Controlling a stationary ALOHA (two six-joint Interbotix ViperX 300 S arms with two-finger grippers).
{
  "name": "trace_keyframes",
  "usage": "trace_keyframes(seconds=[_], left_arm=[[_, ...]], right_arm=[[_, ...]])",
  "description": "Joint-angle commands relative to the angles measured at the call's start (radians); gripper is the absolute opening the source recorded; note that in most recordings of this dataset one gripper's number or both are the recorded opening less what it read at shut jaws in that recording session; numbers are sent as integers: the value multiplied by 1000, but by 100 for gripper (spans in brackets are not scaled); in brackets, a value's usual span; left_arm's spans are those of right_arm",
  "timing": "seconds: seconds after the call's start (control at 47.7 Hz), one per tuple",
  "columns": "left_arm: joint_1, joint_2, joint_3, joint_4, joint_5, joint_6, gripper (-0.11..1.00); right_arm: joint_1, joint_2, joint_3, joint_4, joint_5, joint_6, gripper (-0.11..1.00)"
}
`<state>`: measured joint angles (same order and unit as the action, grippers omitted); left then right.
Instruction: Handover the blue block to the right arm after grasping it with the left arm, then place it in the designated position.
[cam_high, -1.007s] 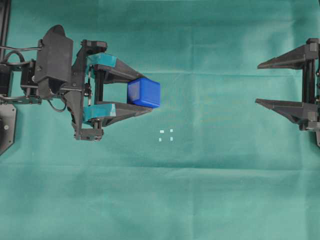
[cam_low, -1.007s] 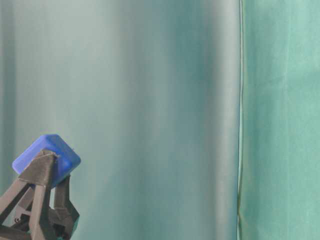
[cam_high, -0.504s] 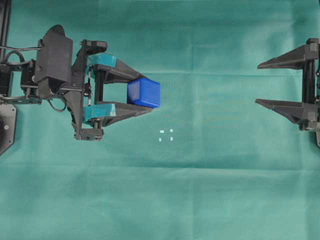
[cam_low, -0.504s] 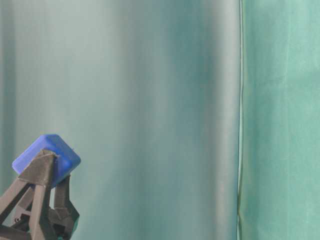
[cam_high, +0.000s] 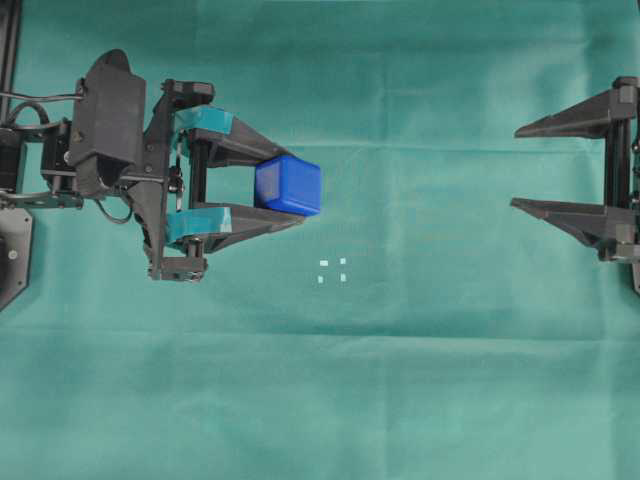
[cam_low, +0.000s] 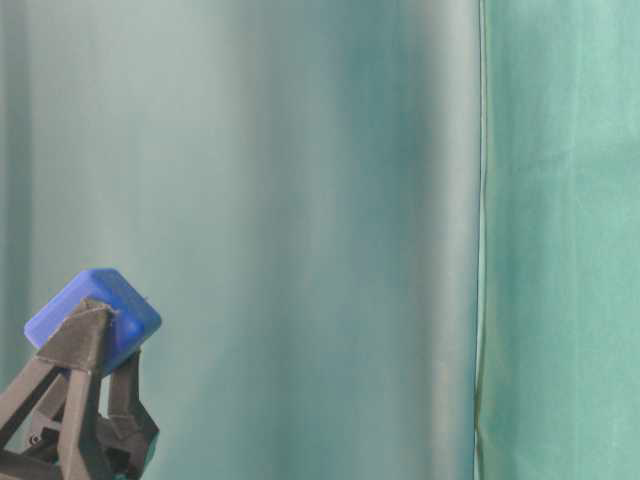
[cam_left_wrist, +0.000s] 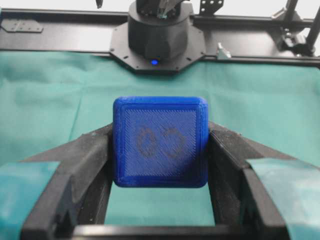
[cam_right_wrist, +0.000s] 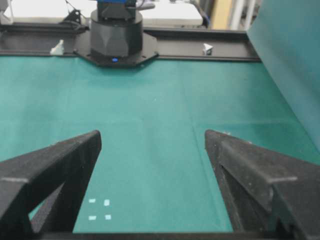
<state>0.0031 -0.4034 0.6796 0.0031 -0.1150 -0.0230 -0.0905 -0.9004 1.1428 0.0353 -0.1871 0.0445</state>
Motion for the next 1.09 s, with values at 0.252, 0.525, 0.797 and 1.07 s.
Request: trace_keyframes(seconds=[0.252,0.525,0.797,1.07], left_arm=[[3,-18,-12,-2,-9,0,47],[3,-18,-12,-2,-9,0,47],[3,-18,-12,-2,-11,-2,47],[5,-18,-12,-3,-11,-2,47]], right_arm=[[-2,3,-89,-238,17,-29,94],[-2,6,-135,-480,43,-129,93],[-2,6,-143,-698,15,-270,93],[3,29,-141,-862,20,-394,93]])
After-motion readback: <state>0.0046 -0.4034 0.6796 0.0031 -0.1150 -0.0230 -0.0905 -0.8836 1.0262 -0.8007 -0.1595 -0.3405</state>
